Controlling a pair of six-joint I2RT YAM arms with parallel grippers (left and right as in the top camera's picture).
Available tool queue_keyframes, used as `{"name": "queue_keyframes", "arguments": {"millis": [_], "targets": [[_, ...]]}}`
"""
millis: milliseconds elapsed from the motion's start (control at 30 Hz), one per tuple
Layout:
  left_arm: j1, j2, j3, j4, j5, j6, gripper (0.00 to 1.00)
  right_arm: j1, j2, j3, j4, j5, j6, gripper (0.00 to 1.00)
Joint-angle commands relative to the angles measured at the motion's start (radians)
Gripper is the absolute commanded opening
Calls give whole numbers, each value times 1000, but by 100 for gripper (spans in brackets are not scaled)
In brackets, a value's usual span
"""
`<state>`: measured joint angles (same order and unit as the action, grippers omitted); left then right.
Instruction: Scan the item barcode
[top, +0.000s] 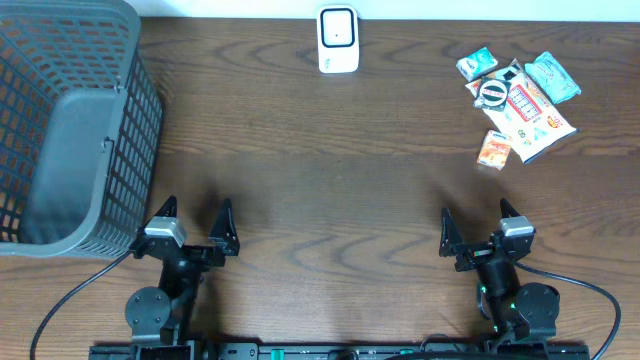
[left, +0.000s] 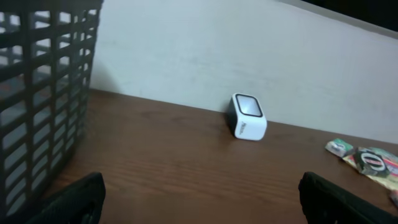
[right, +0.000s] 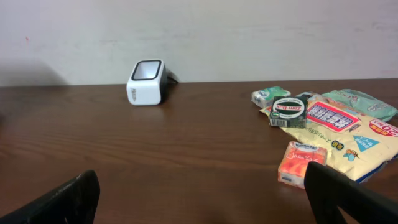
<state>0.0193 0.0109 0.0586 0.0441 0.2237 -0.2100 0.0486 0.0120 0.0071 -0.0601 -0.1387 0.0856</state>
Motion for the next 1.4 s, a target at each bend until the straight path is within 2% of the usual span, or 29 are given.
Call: {"name": "queue_keyframes", "arguments": {"millis": [0, 167, 433, 567, 900, 1167, 1367], "targets": [[6, -10, -18, 13, -50, -18, 98, -10, -6, -2, -4, -2, -13, 99], [6, -10, -55, 29, -106, -70, 98, -10, -6, -2, -4, -2, -13, 99], [6, -10, -55, -12, -106, -68, 98, -10, -6, -2, -4, -2, -13, 99], [6, -10, -55, -112, -107, -53, 98, -10, -6, -2, -4, -2, -13, 99], [5, -10, -55, -108, -108, -17, 98, -10, -6, -2, -4, -2, -13, 99], [-6, -10, -55, -108, -106, 72, 98, -10, -6, -2, -4, -2, -13, 99], [-6, -10, -55, -110, -106, 79, 98, -10, -6, -2, -4, -3, -13, 99]]}}
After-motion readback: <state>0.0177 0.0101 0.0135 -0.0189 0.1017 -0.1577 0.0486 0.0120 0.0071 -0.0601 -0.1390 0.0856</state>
